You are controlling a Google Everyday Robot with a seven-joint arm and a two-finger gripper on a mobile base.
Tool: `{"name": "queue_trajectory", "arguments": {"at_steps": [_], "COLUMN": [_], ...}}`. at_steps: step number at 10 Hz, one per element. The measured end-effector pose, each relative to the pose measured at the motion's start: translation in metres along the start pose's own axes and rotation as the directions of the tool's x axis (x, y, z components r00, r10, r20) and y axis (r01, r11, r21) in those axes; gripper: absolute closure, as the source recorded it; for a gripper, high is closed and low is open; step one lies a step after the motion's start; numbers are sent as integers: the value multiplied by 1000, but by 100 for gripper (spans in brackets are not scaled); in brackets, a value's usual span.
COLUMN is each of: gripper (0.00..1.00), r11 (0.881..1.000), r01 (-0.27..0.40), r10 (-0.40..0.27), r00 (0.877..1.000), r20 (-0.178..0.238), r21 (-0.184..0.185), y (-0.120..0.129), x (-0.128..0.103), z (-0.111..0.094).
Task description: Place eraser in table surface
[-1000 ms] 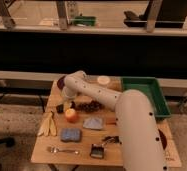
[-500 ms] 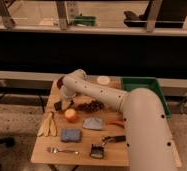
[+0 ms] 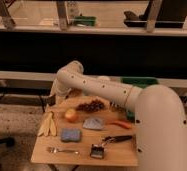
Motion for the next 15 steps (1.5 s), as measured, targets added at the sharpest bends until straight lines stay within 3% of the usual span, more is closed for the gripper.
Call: {"name": "queue_trajectory", "arguments": {"at_steps": [3,8,10,12,15], "gripper": [100,100,100,100,100], "r11": [1000,998,991,977,977], "r01": [-3,-63,-130,-212,-211], "r10": [3,63,130,213,212], "r00": [1000,998,991,976,976], "r20": [16,0,-25,-43,-52], "r21": [18,24,28,29,22], "y": [0,-21,-22,-16,-11], "x": [6,44,55,62,56], "z": [12,48,58,64,65]}}
